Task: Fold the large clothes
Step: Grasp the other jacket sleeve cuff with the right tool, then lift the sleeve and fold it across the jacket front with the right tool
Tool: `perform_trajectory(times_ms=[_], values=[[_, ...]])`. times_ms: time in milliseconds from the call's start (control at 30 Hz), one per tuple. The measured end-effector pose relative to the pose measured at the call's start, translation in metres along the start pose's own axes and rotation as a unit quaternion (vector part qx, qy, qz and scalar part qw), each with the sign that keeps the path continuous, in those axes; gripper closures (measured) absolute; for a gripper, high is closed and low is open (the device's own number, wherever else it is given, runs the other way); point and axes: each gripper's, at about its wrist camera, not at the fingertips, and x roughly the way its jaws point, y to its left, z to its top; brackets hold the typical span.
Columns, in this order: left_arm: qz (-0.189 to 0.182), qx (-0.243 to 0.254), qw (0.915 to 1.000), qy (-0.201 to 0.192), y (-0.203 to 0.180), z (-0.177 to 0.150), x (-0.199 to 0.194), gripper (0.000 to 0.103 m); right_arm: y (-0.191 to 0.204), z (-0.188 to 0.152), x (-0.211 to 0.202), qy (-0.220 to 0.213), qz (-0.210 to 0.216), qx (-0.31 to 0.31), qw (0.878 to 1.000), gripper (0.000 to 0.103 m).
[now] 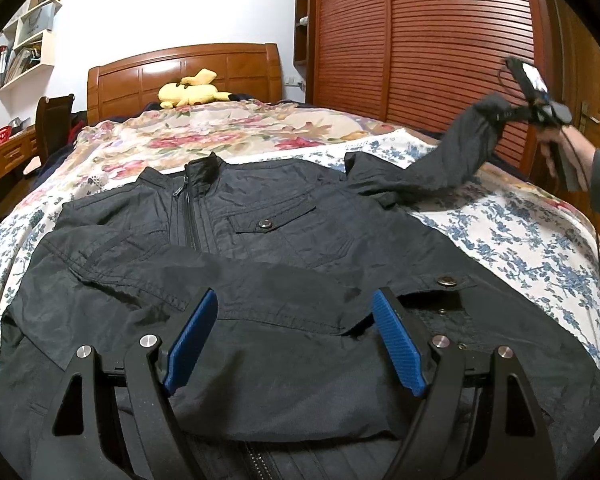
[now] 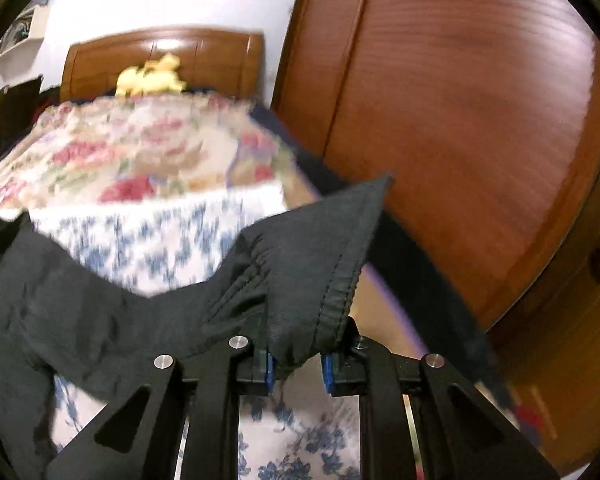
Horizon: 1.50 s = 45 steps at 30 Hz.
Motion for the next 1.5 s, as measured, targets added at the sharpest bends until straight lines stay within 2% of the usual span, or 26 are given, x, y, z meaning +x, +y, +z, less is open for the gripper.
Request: perform_trajectory(times_ms=[67, 200, 533, 767, 1000, 1100, 1300, 1500], values=[[-0.004, 0.0, 1.0, -0.001, 0.0, 0.001, -0.003, 0.022, 0.0, 0.009, -0.015, -0.011, -0.005, 0.003, 1.0, 0.086], [-0.016, 0.0, 0.9999, -0.003, 0.003, 0.004, -0.017, 0.022, 0.011, 0.011, -0.046, -0.022, 0.013, -0.004, 1.0, 0.086], [-0.003, -0.004, 0.9998, -0.018, 0.026, 0.002, -0.063, 0.022, 0.05, 0.019, -0.125, -0.076, 0.067, -0.056, 0.993, 0.086], [0.017, -0.014, 0.9994, -0.026, 0.05, -0.004, -0.093, 0.022, 0.082, 0.027, -0.193, -0.129, 0.128, -0.085, 0.98, 0.087], [0.049, -0.012, 0.9982, -0.034, 0.072, -0.015, -0.121, 0.022, 0.121, 0.011, -0.252, -0.167, 0.208, -0.123, 0.956, 0.087], [0.055, -0.015, 0.9979, -0.031, 0.082, -0.022, -0.13, 0.022, 0.128, -0.012, -0.257, -0.161, 0.237, -0.137, 0.948, 0.087], [0.068, -0.023, 0.9968, -0.036, 0.102, -0.031, -0.148, 0.022, 0.143, -0.06, -0.256, -0.121, 0.291, -0.157, 0.936, 0.087], [0.07, -0.038, 0.996, -0.04, 0.118, -0.031, -0.154, 0.022, 0.154, -0.106, -0.249, -0.079, 0.315, -0.192, 0.926, 0.087]])
